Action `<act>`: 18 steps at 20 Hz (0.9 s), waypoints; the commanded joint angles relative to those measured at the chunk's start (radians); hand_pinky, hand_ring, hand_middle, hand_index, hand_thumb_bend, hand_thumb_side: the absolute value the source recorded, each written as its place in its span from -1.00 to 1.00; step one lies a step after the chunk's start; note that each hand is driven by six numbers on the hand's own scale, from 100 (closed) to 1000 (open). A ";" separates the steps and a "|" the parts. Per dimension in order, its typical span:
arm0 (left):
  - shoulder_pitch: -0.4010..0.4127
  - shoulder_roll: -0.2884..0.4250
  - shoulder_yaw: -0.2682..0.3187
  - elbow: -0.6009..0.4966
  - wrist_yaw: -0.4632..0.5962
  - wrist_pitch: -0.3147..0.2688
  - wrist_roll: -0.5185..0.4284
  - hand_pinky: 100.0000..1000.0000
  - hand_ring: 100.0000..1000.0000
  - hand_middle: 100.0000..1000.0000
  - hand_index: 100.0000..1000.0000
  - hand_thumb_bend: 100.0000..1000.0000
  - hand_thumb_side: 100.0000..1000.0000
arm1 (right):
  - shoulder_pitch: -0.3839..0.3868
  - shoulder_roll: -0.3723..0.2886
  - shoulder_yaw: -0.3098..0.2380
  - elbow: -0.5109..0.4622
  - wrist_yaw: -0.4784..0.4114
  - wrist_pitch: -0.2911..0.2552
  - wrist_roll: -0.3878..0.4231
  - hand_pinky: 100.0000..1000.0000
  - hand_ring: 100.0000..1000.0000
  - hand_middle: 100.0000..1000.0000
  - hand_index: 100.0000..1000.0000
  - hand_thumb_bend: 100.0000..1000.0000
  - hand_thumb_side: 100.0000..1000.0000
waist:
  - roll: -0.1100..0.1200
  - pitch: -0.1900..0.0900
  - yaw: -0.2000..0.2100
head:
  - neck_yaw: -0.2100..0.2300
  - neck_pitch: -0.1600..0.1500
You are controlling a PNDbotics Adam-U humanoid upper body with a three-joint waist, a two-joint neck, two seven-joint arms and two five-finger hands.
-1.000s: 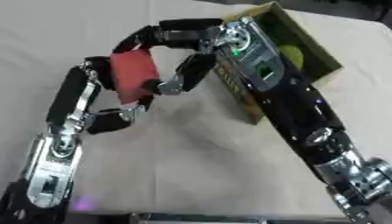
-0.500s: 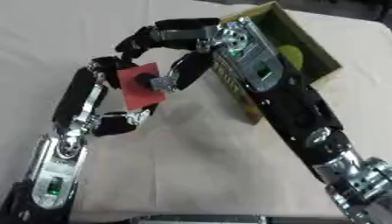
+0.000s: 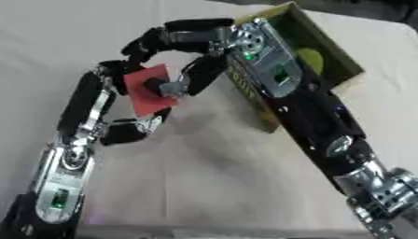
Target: Pick up the objects with one hand, pass them to the other hand, and then place them into the box on the other side of the table.
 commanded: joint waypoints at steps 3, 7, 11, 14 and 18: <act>-0.021 -0.019 0.006 -0.026 0.013 0.010 0.010 -0.31 -0.33 -0.22 -0.04 -1.00 -0.37 | -0.004 -0.006 -0.003 -0.038 -0.037 0.023 0.009 0.95 1.00 0.27 1.00 -1.00 -0.68 | -0.004 -0.002 -0.001 | 0.002 0.005; -0.020 -0.019 0.011 -0.024 0.012 0.027 0.006 -0.32 -0.35 -0.24 -0.07 -1.00 -0.37 | -0.004 -0.012 -0.018 -0.093 -0.065 0.028 0.009 1.00 1.00 0.43 1.00 -1.00 -0.88 | -0.003 -0.003 -0.004 | 0.004 0.005; -0.020 -0.018 0.012 -0.027 0.013 0.036 -0.003 -0.32 -0.35 -0.25 -0.09 -1.00 -0.40 | -0.004 -0.018 -0.037 -0.145 -0.100 0.032 0.009 1.00 1.00 0.45 1.00 -1.00 -0.88 | -0.002 -0.001 -0.005 | 0.007 0.005; -0.020 -0.017 0.012 -0.030 0.011 0.035 -0.008 -0.33 -0.35 -0.25 -0.09 -1.00 -0.41 | -0.003 -0.021 -0.045 -0.156 -0.105 0.039 0.009 1.00 1.00 0.48 1.00 -1.00 -0.87 | -0.001 0.000 -0.005 | 0.007 0.005; -0.020 -0.015 0.013 -0.028 0.006 0.035 -0.013 -0.33 -0.35 -0.25 -0.09 -1.00 -0.45 | 0.000 -0.022 -0.063 -0.168 -0.112 0.027 0.009 1.00 1.00 0.52 1.00 -1.00 -0.79 | -0.001 -0.001 -0.007 | 0.012 0.005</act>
